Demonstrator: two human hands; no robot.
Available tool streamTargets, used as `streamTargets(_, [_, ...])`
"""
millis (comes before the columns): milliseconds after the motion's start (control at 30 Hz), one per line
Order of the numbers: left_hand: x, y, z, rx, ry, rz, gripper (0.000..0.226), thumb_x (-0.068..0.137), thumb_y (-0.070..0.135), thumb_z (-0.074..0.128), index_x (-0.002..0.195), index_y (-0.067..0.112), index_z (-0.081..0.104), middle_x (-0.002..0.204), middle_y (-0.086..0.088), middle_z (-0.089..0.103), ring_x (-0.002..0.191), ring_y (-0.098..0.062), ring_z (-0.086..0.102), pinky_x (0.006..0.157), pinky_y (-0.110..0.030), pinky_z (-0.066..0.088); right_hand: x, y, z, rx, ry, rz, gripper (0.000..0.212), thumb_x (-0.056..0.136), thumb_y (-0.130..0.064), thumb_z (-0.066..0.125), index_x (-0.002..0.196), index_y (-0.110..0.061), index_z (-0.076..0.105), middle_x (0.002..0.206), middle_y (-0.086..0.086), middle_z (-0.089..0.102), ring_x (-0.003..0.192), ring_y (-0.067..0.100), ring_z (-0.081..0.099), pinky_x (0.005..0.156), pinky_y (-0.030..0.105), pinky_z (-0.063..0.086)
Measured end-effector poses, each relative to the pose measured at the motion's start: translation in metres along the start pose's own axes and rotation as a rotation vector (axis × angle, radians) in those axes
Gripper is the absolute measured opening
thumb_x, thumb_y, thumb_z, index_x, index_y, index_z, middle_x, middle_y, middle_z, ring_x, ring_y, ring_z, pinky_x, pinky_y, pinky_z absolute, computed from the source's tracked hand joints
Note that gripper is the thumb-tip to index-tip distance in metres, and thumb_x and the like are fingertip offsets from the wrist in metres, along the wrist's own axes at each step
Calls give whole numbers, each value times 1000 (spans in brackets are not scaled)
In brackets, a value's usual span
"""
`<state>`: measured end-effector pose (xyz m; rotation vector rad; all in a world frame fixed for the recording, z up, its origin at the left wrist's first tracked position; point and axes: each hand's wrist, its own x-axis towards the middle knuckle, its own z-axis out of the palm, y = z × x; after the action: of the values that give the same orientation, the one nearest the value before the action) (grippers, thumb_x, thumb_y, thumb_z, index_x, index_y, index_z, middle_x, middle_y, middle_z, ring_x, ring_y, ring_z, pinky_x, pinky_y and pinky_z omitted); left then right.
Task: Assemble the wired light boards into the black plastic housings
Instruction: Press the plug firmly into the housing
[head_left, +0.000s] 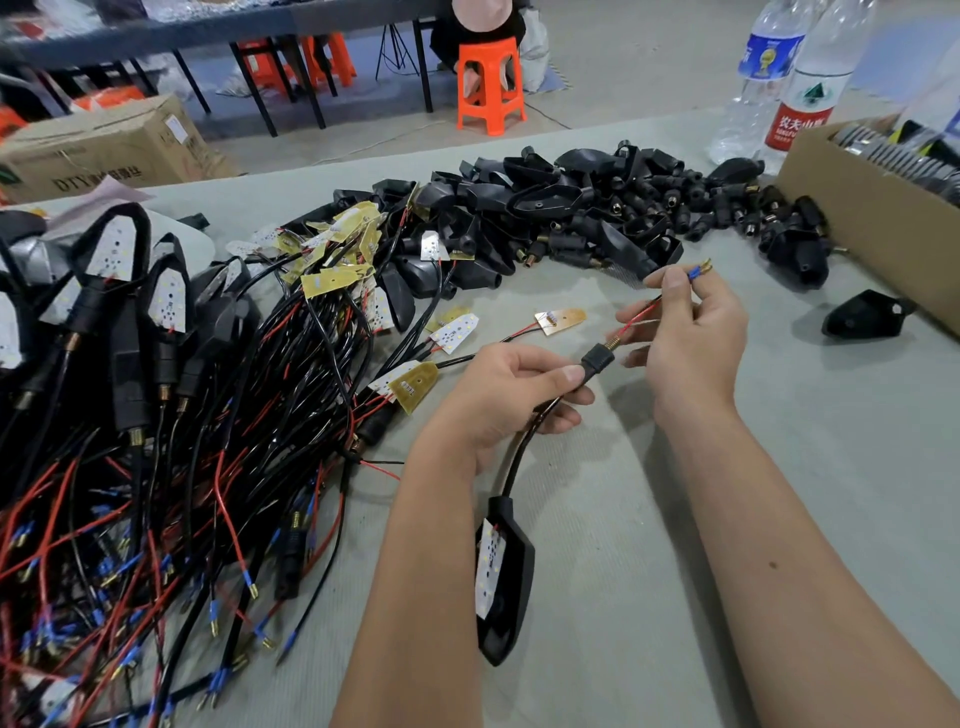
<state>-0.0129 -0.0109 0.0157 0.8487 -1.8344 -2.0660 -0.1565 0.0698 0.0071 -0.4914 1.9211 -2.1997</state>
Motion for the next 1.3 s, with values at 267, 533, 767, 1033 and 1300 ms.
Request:
streamTargets(267, [-7, 5, -11, 67, -121, -80, 25, 106, 17, 54, 110, -3, 68, 82, -6, 71, 65, -15, 67, 63, -22, 58, 12, 2, -10, 192, 200, 86, 25, 109, -20, 42, 92, -14, 60, 55, 3, 61, 42, 14, 53, 40, 21, 35])
streamTargets(533, [-3, 4, -6, -50, 27, -49, 26, 106, 13, 53, 112, -9, 66, 81, -8, 72, 60, -10, 66, 59, -18, 56, 4, 7, 5, 205, -316, 260, 25, 103, -20, 62, 86, -6, 72, 75, 10, 65, 54, 11, 53, 44, 19, 38])
streamTargets(767, [-4, 6, -7, -85, -46, -68, 23, 106, 17, 55, 107, -3, 66, 79, -7, 72, 63, -17, 69, 62, -23, 59, 2, 6, 1, 118, -224, 135, 20, 101, -17, 64, 85, -11, 75, 70, 4, 72, 53, 11, 57, 44, 21, 43])
streamTargets(1033, [-2, 5, -3, -77, 20, -2, 10, 95, 11, 71, 100, 3, 70, 79, -8, 74, 65, -20, 71, 66, -27, 62, 2, 4, 0, -13, -129, -15, 20, 106, -20, 54, 98, -7, 67, 67, 12, 73, 49, 17, 63, 44, 28, 52])
streamTargets(1300, [-4, 5, -6, -11, -29, -55, 31, 108, 21, 50, 95, -1, 68, 74, -11, 73, 63, -22, 71, 61, -25, 60, 3, 7, 4, 83, -126, -14, 20, 104, -15, 58, 89, -10, 70, 59, 0, 64, 49, 15, 58, 44, 24, 44])
